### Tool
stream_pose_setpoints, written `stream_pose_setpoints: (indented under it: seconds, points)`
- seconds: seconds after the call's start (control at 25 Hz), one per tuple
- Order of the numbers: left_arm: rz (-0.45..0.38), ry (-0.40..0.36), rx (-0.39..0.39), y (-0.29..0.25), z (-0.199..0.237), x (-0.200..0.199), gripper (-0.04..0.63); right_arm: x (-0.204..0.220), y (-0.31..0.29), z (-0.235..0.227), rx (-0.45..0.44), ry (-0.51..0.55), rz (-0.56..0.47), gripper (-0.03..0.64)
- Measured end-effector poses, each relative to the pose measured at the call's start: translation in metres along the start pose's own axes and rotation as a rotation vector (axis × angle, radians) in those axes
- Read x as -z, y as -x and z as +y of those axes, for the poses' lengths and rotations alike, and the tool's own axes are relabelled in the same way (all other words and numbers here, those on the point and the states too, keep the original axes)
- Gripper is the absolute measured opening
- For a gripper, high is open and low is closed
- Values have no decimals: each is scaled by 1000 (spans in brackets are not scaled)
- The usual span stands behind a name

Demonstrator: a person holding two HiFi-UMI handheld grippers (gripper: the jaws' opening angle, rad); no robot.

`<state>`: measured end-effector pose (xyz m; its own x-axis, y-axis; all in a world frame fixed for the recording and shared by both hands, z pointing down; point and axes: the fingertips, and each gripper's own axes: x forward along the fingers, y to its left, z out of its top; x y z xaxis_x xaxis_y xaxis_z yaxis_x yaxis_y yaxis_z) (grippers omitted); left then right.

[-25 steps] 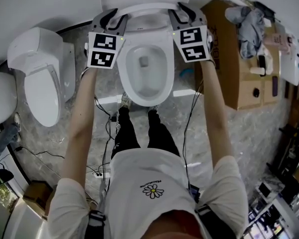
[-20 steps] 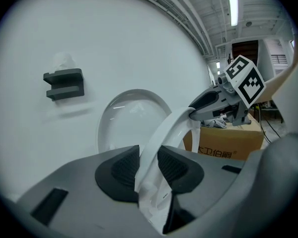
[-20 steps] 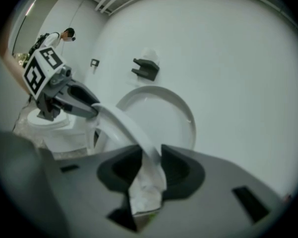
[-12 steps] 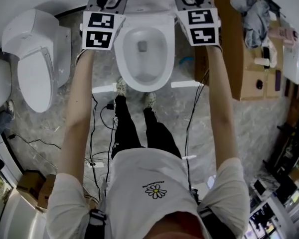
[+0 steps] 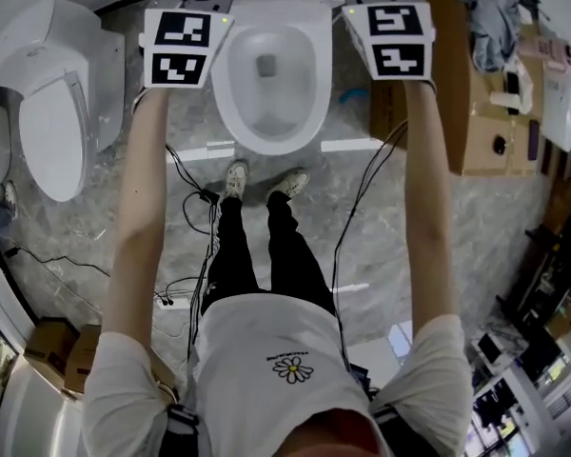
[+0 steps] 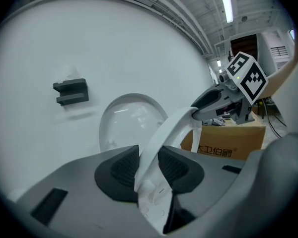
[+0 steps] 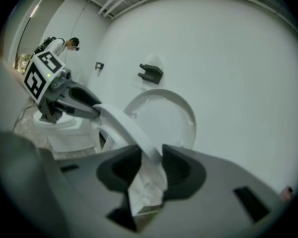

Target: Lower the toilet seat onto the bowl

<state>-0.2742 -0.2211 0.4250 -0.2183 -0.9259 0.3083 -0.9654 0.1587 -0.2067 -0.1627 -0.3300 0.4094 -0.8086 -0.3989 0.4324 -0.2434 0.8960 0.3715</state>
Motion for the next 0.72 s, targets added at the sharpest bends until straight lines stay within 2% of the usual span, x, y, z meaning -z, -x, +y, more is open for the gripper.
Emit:
stream_pose_setpoints:
  seconds: [0.16, 0.44, 0.72]
  points:
    - [34, -33, 25, 11, -14, 7, 137, 10, 14, 9, 21, 16, -5, 144]
    - [74, -85, 30, 34, -36, 23, 138, 27, 38, 31, -7, 91, 23, 143]
    - [108, -144, 56, 54, -58, 38, 141, 45, 61, 49, -8, 121, 19, 146]
